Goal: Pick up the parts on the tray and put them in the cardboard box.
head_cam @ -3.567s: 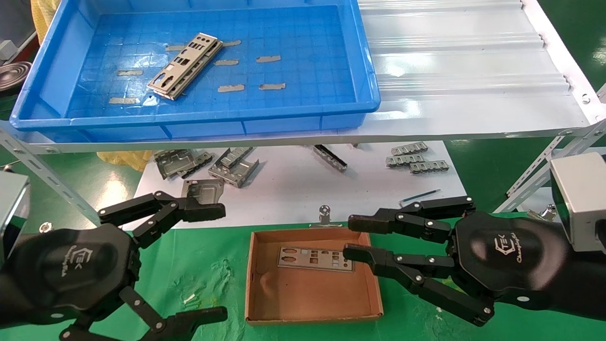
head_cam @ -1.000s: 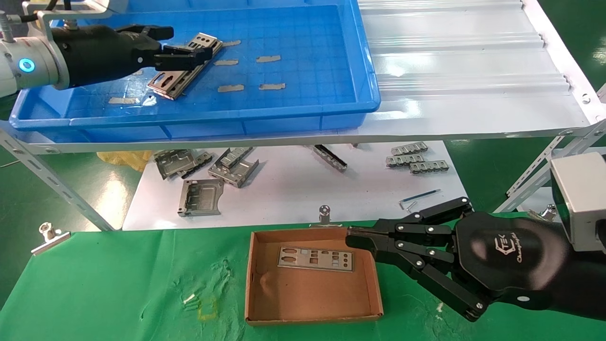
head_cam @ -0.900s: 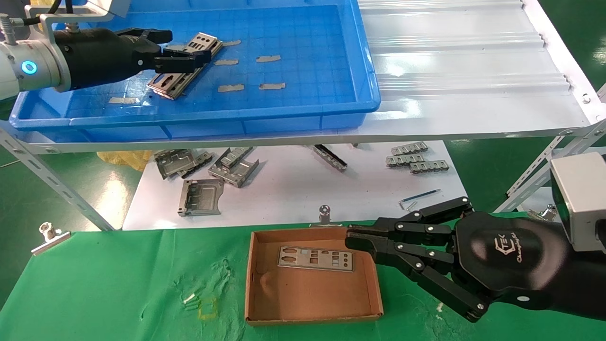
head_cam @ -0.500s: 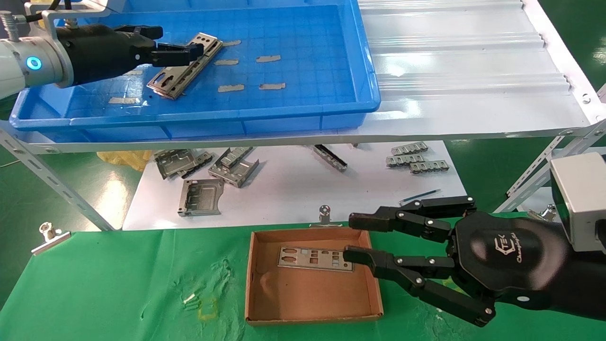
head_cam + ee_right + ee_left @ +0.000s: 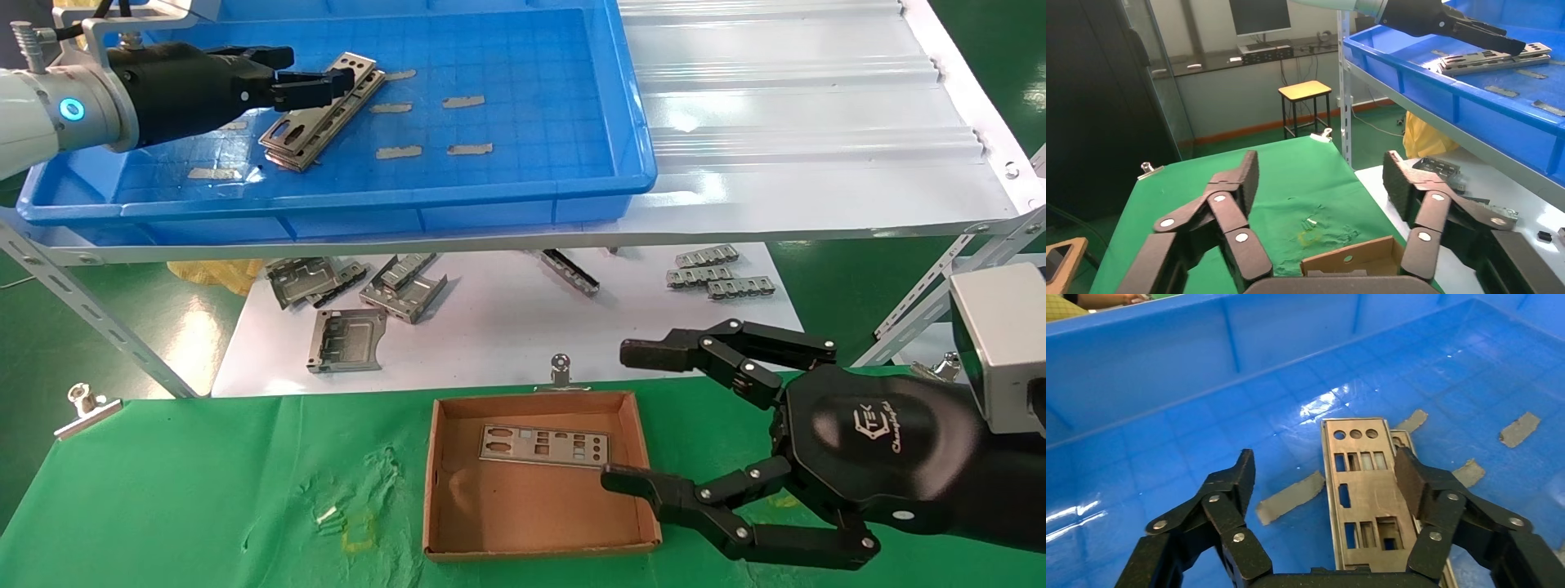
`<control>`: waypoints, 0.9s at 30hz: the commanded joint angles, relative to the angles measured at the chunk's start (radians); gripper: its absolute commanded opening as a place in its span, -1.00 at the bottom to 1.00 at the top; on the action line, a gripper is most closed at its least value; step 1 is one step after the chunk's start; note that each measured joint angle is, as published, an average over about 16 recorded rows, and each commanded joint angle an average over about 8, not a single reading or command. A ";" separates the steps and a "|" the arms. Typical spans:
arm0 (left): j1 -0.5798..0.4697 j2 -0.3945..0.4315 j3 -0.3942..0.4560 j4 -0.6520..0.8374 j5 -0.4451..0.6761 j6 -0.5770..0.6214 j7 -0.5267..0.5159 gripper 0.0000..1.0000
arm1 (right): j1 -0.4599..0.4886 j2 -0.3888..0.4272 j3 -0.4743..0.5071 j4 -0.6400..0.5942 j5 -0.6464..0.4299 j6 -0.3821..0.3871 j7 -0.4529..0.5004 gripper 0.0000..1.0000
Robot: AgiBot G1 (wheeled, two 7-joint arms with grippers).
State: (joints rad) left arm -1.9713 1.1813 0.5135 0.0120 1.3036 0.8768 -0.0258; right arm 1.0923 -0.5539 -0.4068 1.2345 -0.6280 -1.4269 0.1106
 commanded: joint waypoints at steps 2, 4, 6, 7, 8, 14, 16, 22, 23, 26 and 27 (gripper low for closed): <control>0.001 0.001 0.001 -0.001 0.001 0.004 -0.004 -1.00 | 0.000 0.000 0.000 0.000 0.000 0.000 0.000 1.00; 0.002 0.002 0.002 -0.001 0.002 0.008 -0.007 -1.00 | 0.000 0.000 0.000 0.000 0.000 0.000 0.000 1.00; 0.002 0.003 0.003 -0.002 0.004 0.012 -0.009 -1.00 | 0.000 0.000 0.000 0.000 0.000 0.000 0.000 1.00; 0.003 0.003 0.003 -0.002 0.004 0.014 -0.010 -1.00 | 0.000 0.000 0.000 0.000 0.000 0.000 0.000 1.00; 0.003 0.004 0.004 -0.002 0.005 0.016 -0.011 -1.00 | 0.000 0.000 0.000 0.000 0.000 0.000 0.000 1.00; 0.003 0.006 0.007 -0.004 0.010 0.025 -0.017 -1.00 | 0.000 0.000 0.000 0.000 0.000 0.000 0.000 1.00; 0.003 0.007 0.008 -0.005 0.011 0.028 -0.019 -1.00 | 0.000 0.000 0.000 0.000 0.000 0.000 0.000 1.00; 0.004 0.008 0.009 -0.006 0.013 0.031 -0.022 -1.00 | 0.000 0.000 0.000 0.000 0.000 0.000 0.000 1.00; 0.004 0.008 0.009 -0.007 0.013 0.030 -0.022 -1.00 | 0.000 0.000 0.000 0.000 0.000 0.000 0.000 1.00; 0.003 0.007 0.008 -0.009 0.011 0.028 -0.021 -1.00 | 0.000 0.000 0.000 0.000 0.000 0.000 0.000 1.00; 0.003 0.007 0.007 -0.010 0.010 0.028 -0.020 -1.00 | 0.000 0.000 0.000 0.000 0.000 0.000 0.000 1.00</control>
State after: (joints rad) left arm -1.9686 1.1877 0.5203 0.0012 1.3134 0.9058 -0.0449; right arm 1.0923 -0.5539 -0.4069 1.2345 -0.6280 -1.4269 0.1106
